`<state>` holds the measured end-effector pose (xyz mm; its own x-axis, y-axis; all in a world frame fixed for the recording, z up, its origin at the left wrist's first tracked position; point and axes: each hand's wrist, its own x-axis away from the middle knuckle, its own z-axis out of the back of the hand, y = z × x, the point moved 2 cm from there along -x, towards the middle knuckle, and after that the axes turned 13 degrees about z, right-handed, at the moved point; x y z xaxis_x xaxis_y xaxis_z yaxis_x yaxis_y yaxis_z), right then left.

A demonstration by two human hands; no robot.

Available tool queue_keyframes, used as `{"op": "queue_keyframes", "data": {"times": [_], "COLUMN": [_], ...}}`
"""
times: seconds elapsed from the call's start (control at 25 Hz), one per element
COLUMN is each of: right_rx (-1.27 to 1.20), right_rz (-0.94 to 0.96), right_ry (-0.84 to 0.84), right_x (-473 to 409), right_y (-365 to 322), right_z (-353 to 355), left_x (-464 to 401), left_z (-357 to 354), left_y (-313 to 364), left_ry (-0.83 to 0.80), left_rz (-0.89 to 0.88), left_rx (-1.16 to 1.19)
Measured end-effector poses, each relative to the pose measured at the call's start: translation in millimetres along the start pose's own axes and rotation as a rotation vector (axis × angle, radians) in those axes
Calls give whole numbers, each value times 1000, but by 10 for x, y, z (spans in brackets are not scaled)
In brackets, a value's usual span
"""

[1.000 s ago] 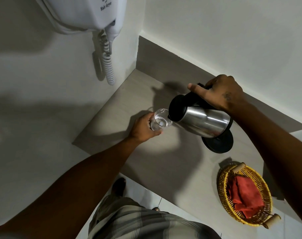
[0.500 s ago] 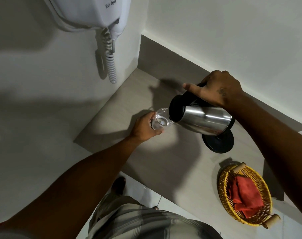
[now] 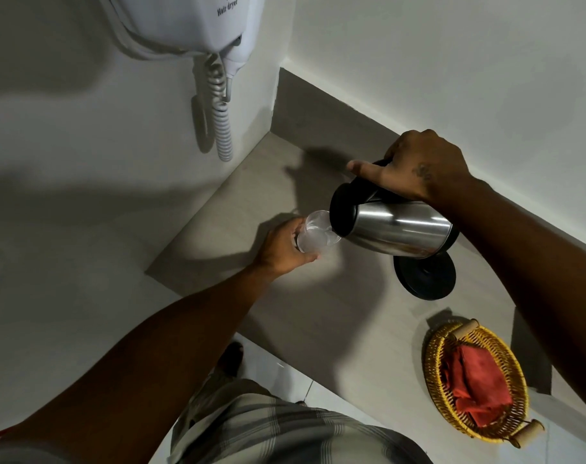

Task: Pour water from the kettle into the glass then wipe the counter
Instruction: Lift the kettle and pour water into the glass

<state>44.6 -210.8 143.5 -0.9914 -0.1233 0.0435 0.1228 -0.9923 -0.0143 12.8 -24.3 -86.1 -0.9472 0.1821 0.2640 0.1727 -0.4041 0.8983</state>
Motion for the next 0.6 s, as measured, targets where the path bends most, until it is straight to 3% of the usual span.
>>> {"op": "queue_keyframes", "data": {"times": [0.24,0.6], "right_rx": [30,44], "right_rz": [1,20], "right_ry": [-12,-9], "right_x": [-30,-49], "right_y": [-20,-24], "right_z": [17,53], "left_x": [-12,23], "left_z": [-20,33], "left_y": [-20,60], "left_ry": [-28,12], "left_rz": [19,-94], "left_rx": [4,-67]}}
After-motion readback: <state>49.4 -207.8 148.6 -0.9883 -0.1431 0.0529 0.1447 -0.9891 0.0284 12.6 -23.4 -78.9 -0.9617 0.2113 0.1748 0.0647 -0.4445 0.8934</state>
